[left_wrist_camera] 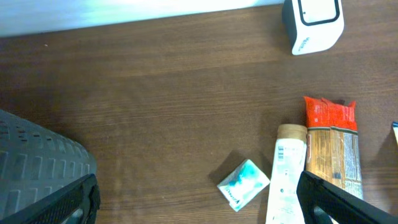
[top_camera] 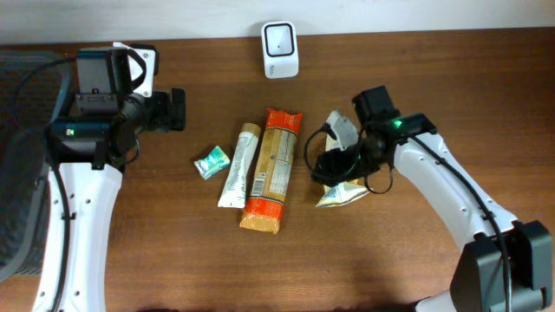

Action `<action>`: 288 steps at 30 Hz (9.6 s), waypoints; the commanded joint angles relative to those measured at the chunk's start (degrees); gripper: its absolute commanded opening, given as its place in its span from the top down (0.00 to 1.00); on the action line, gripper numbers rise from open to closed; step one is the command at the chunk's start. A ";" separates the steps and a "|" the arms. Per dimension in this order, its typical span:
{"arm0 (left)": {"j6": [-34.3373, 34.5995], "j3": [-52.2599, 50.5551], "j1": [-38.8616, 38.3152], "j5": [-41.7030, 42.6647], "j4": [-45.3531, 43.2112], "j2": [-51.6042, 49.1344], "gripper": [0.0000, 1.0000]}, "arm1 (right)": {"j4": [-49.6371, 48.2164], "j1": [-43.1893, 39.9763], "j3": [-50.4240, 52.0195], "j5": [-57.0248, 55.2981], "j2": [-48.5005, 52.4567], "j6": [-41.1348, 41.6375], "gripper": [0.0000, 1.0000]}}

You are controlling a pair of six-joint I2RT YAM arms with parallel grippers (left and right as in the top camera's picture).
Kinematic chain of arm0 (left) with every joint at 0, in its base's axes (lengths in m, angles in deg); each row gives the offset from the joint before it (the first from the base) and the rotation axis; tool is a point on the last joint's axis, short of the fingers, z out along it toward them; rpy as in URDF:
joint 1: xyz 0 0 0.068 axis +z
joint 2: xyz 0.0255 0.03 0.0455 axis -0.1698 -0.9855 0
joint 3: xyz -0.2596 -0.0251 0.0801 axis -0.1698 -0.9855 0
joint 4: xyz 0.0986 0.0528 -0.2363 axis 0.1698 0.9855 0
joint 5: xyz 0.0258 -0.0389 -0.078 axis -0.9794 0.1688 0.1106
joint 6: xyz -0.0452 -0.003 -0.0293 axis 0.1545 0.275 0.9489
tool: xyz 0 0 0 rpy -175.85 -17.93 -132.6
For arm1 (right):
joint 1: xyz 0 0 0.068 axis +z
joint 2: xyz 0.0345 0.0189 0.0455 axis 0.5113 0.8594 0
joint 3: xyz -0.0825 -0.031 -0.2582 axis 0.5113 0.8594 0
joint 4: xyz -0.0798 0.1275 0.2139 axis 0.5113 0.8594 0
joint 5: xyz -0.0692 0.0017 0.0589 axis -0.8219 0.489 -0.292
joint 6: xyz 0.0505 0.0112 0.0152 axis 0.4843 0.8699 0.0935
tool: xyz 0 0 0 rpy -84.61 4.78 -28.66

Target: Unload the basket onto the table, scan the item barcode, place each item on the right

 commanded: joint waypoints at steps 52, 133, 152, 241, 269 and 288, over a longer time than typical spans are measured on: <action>-0.28 0.20 0.11 -0.22 -0.13 0.00 0.01 | -11.98 -20.00 16.09 0.83 1.79 16.65 0.02; -0.28 0.20 0.11 -0.22 -0.13 0.00 0.01 | -8.07 -18.47 -12.68 12.02 28.37 -10.43 0.96; -0.28 0.20 0.11 -0.20 -0.13 0.00 0.01 | 6.80 -19.78 -15.17 30.91 0.74 -10.62 0.96; -0.28 0.20 0.11 -0.20 -0.11 -0.02 0.01 | 21.90 -18.38 -31.23 4.70 10.99 7.76 0.01; -0.28 0.20 0.11 -0.20 -0.13 -0.02 0.01 | -17.29 8.76 -5.73 -6.82 13.92 27.52 0.94; -0.28 0.20 0.11 -0.20 -0.11 -0.02 0.01 | 8.35 20.04 -24.22 -49.40 27.02 11.47 0.19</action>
